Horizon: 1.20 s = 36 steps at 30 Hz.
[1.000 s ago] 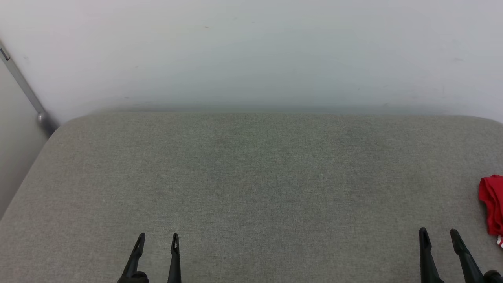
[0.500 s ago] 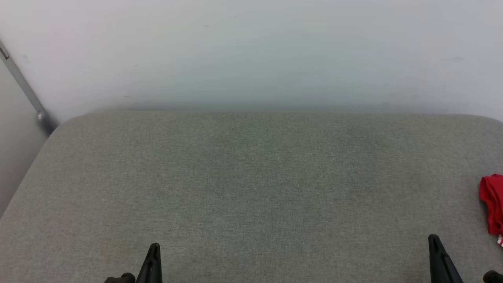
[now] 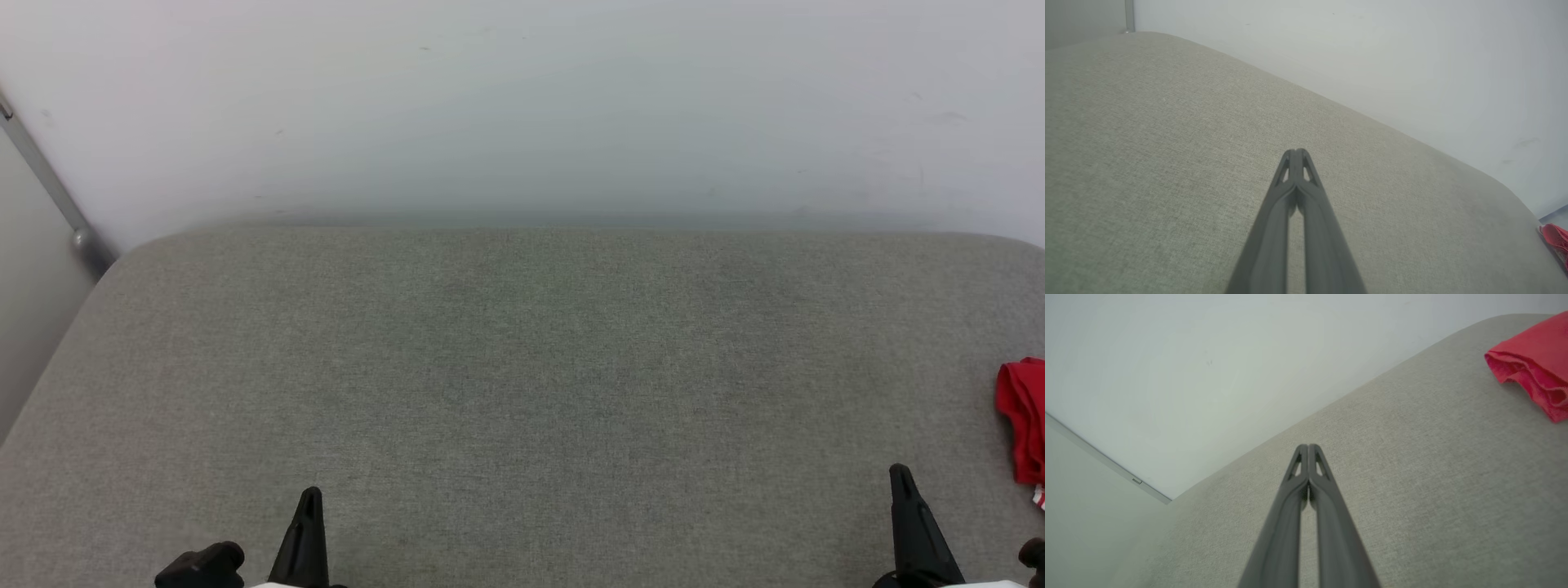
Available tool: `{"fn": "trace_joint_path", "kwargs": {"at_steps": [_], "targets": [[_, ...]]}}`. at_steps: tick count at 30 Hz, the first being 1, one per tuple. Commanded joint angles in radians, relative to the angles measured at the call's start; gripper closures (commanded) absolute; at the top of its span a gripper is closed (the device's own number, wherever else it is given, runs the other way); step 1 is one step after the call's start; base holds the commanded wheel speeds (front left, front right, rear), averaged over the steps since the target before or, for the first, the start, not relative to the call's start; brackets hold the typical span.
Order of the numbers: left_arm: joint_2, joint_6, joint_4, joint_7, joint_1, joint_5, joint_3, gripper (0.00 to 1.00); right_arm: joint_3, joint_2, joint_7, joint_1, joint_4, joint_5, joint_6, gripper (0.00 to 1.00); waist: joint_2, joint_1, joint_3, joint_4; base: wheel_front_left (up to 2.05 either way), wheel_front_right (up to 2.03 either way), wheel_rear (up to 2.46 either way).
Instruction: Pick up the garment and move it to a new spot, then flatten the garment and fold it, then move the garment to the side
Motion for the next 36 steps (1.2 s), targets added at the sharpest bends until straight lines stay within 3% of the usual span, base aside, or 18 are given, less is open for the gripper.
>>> {"fn": "trace_joint_path", "kwargs": {"at_steps": [1, 36], "targets": [[0.008, -0.008, -0.005, 0.006, -0.032, -0.043, 0.007, 1.0, 0.002, -0.01, 0.01, -0.032, -0.008, 0.04, 0.0, 1.0, -0.0001, 0.0, 0.001, -0.001, 0.0, 0.0, 0.0], [0.007, -0.081, 0.057, 0.114, -0.137, -0.549, 0.069, 1.0, 0.003, -0.017, 0.122, -0.15, 0.063, 0.49, 0.0, 1.0, -0.0001, 0.0, 0.02, -0.014, 0.0, 0.0, 0.0]]}}
